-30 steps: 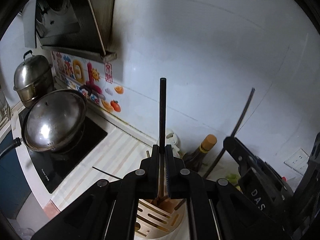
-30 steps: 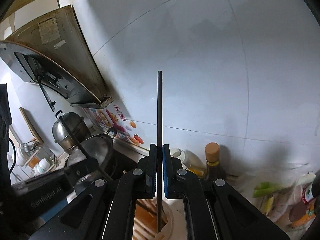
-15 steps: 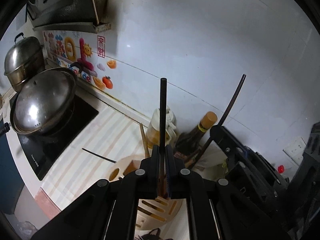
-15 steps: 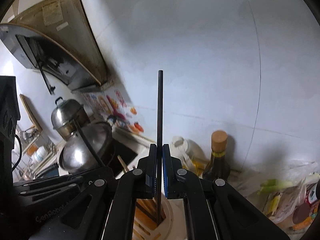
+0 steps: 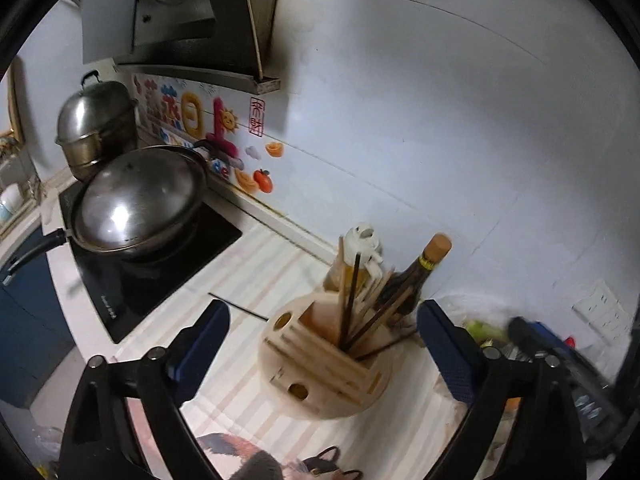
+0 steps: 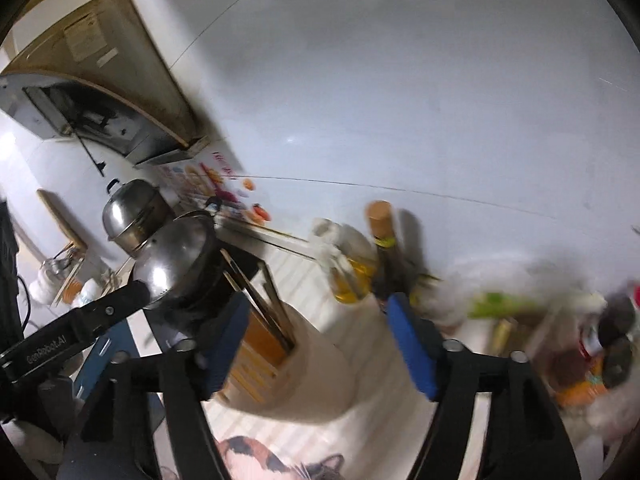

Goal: Organize utensils
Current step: 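Insert the left gripper's dark chopstick into the holder and open while the right gripper inserts and releases its own, then lower the left gripper onto a light wooden chopstick and close while the right gripper grasps another light chopstick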

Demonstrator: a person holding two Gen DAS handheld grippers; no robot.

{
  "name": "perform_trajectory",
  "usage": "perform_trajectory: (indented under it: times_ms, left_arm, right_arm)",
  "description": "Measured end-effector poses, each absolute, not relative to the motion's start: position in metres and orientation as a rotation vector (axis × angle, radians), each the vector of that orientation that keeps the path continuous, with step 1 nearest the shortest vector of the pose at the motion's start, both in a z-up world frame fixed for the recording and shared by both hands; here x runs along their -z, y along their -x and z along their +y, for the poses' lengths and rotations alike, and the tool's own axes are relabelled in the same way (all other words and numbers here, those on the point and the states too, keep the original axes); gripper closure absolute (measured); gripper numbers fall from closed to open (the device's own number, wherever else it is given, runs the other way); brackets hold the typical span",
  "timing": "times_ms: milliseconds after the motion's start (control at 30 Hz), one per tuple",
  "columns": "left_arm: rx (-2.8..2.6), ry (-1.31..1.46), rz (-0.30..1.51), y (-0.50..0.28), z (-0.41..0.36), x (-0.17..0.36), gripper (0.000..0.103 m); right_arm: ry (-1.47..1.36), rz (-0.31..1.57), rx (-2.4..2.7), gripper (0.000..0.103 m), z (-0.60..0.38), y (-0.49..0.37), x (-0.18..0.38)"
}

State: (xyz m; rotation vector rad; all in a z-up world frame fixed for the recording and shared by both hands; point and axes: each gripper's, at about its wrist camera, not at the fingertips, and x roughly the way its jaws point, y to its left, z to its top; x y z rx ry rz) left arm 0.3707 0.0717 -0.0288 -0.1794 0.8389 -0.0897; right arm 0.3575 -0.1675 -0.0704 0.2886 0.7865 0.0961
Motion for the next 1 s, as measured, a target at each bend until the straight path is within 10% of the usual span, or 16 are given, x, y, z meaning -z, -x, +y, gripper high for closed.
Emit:
perform_trajectory:
  times_ms: [467,533,633,1000]
  left_arm:
    - [0.117,0.012,0.991,-0.287,-0.004,0.136,0.000]
    - [0.133,-0.018,1.054,-0.279,-0.027,0.161,0.000]
    - [0.204,-0.046,1.153,-0.267,-0.069,0.200,0.000]
    - [0.408,-0.109,1.382,-0.246,-0.214,0.301,0.030]
  right_arm:
    - [-0.406,0.974,0.218,0.003,-0.295,-0.211,0.173]
    - [-0.432,1.042,0.263,0.036,-0.315,-0.195,0.198]
    - [-0.472,1.118,0.310,0.059,-0.343,-0.173,0.233]
    - [-0.435,1.239,0.417,0.064,-0.400,-0.153,0.287]
